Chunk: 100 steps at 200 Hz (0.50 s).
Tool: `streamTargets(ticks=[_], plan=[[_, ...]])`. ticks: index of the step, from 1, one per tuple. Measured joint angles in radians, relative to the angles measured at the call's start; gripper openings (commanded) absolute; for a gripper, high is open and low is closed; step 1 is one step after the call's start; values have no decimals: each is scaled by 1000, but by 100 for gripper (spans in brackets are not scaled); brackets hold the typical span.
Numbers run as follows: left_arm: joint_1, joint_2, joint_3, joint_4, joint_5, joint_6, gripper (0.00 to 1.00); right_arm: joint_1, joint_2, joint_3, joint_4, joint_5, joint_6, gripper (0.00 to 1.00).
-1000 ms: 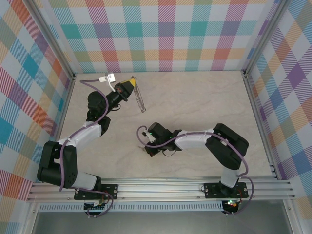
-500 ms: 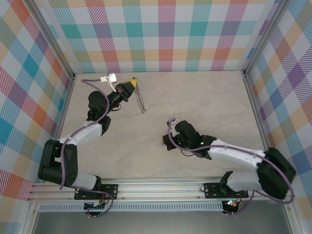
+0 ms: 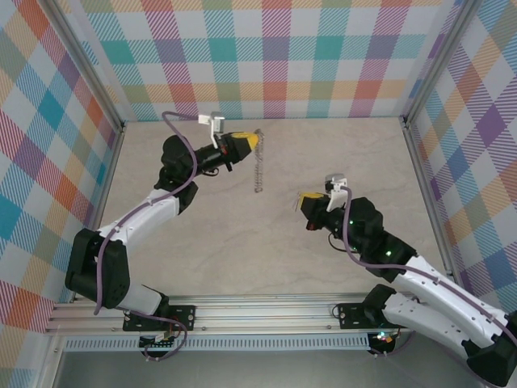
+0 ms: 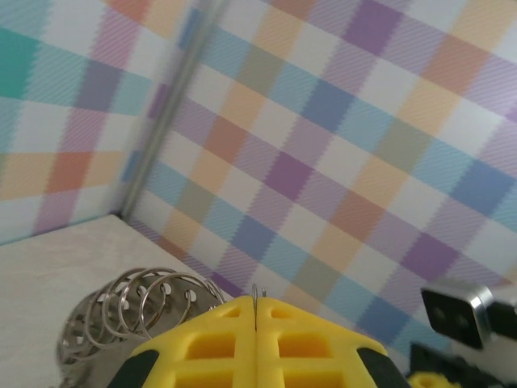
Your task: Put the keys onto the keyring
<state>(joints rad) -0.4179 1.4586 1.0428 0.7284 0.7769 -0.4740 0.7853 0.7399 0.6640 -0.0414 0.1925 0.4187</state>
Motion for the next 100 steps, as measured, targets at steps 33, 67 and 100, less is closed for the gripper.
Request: streamTargets(ticks=[33,67,100], plan=[[-53,32,74,-81,102,75,0,-19,-6,29,2,-2,-47,0],[-89,61,125,-173,184,151,0,-36,13,63,4,-22,-90,0],[-128,61,159,-266,207,237,0,-53,16,104,3,-59,-126,0]])
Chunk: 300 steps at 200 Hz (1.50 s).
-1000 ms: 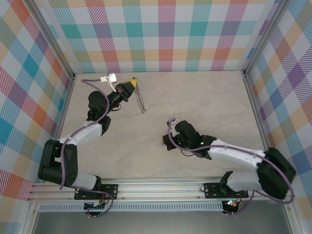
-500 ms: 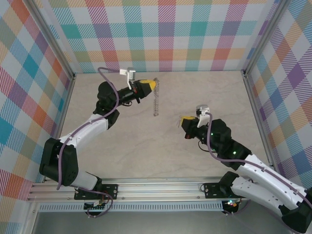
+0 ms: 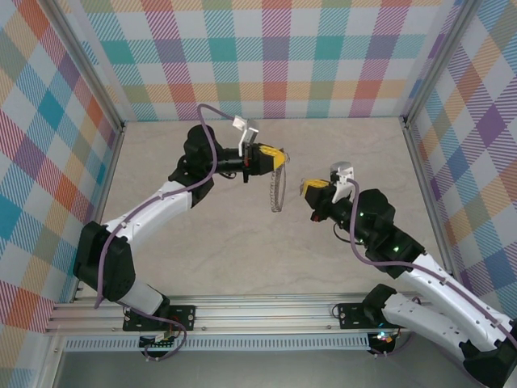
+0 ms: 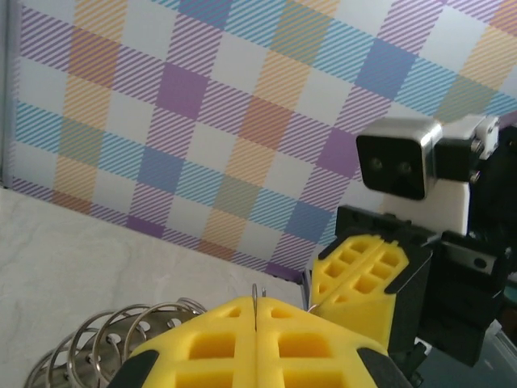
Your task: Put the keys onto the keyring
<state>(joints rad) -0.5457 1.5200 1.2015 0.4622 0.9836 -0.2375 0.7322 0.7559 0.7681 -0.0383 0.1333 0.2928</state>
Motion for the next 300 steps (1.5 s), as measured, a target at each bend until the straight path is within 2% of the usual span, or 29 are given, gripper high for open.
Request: streamTargets(ticks=[41,86,165,300], plan=[[-70,-76,-2,-195,-127,198,0,-9,-2,37,16,-41,-39,0],[-82,-190,-49,-197,-227,268,0,-14,1,38,42,-82,-55,0],[-82,-199,-59,-196,-237,280,0,-19,73,75,83,-180,-55,0],[-84,-191,-59,-195,-214,279,0,-19,145,124,136,-225,-54,0]])
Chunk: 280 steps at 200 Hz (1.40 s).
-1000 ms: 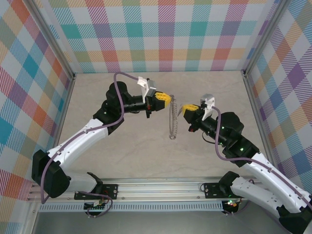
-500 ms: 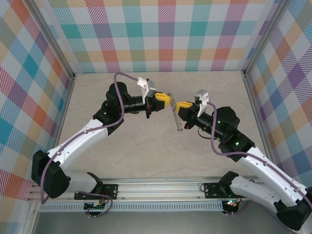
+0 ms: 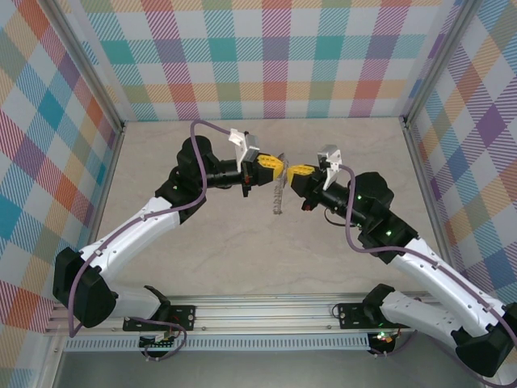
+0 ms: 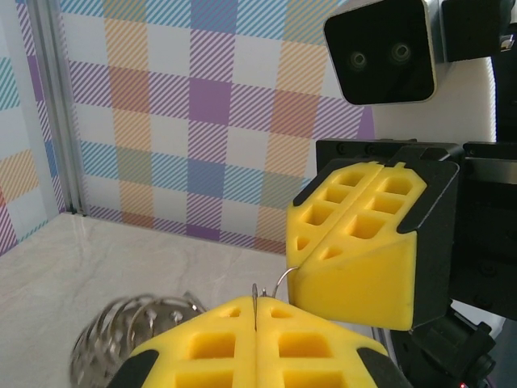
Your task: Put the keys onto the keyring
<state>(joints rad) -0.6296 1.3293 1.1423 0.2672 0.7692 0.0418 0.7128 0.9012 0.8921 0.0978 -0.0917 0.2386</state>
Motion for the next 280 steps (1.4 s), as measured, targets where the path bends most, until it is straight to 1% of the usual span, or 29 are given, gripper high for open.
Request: streamTargets(ticks=[38,79,139,197,280], plan=[[0,0,0,0,-1,0,0,0,6,2,7,5,0,0],[-1,0,-1,2,-1,-4,0,-30,5,2,7,6,5,0],[-1,0,-11,36,-2,-23,0,-83,4,-4,15,-60,55,0],[-1,0,-56,108,-19,-58,0,-111,6,-36,38,-113,126,0],[-1,0,-121,290,-71,-182,0,-126,38,-66,129,-187,264,0]])
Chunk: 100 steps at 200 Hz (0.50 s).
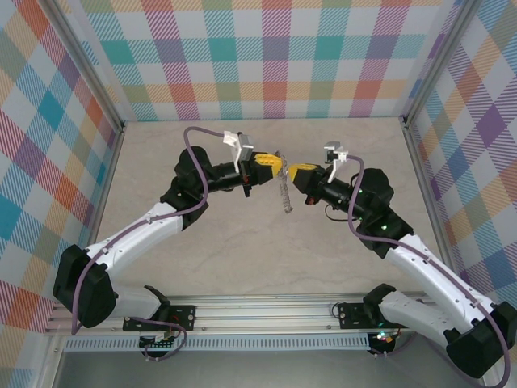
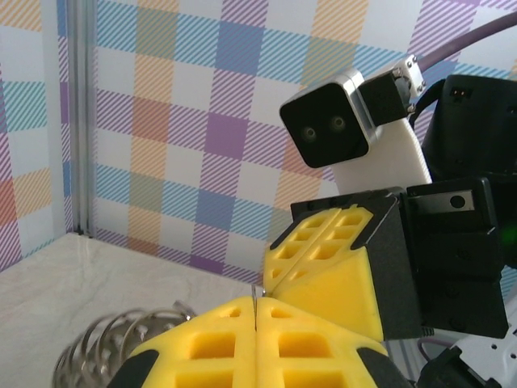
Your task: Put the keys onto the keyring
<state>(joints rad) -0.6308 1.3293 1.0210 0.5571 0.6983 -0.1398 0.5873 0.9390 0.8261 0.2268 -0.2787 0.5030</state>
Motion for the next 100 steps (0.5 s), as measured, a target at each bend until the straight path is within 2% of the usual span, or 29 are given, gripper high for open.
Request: streamTargets(ticks=[100], plan=[[-4,39,-18,168,-32,-132,0,-12,48,-2,87,-83,126,0]])
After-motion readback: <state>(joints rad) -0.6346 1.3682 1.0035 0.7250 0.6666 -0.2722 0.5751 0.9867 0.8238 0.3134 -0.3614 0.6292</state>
